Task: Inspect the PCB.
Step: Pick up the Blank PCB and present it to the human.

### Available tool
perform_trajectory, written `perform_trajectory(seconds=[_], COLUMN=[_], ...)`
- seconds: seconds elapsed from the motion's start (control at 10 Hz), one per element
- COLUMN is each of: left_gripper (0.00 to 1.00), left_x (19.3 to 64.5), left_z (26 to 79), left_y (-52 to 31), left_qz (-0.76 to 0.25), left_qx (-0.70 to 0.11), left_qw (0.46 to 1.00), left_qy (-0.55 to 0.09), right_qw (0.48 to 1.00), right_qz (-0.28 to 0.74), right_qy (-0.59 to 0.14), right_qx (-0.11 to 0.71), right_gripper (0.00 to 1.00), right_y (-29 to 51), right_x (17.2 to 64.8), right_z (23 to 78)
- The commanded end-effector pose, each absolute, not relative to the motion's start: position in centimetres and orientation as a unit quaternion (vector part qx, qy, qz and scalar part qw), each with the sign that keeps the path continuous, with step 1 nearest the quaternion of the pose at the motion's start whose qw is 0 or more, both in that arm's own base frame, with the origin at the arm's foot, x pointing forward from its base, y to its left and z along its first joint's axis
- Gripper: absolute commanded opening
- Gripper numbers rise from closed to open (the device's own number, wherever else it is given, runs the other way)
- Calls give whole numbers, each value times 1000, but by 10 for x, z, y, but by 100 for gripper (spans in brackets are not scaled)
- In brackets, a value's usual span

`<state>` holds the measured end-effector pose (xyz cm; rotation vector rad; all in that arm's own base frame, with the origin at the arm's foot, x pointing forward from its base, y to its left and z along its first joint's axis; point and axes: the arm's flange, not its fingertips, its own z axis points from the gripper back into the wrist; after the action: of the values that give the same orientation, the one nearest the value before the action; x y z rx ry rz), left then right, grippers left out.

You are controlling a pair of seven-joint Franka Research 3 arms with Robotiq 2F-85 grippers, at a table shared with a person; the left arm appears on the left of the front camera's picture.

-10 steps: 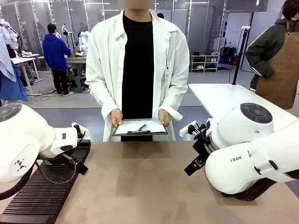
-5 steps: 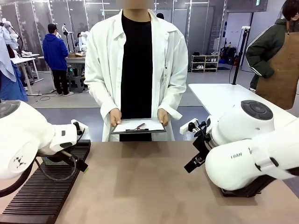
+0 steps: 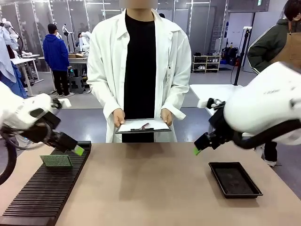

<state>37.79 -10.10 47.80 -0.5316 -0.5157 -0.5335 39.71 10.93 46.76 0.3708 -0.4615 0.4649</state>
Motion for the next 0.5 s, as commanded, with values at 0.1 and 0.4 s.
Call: perform_trajectory(seconds=[0.1,0.4], left_gripper=[100,100], left_x=[337,295], left_z=[476,466], left_y=[-22,40], left_qz=[-228,-157], left_qx=[-417,-515], left_qw=[842,804], left_qy=[-256,-254], right_qw=[899,844], right_qz=[167,115], right_qy=[-220,-222], right_qx=[340,474], right_gripper=[100,100], right_y=[23,-58], right_x=[367,330], right_z=[475,474])
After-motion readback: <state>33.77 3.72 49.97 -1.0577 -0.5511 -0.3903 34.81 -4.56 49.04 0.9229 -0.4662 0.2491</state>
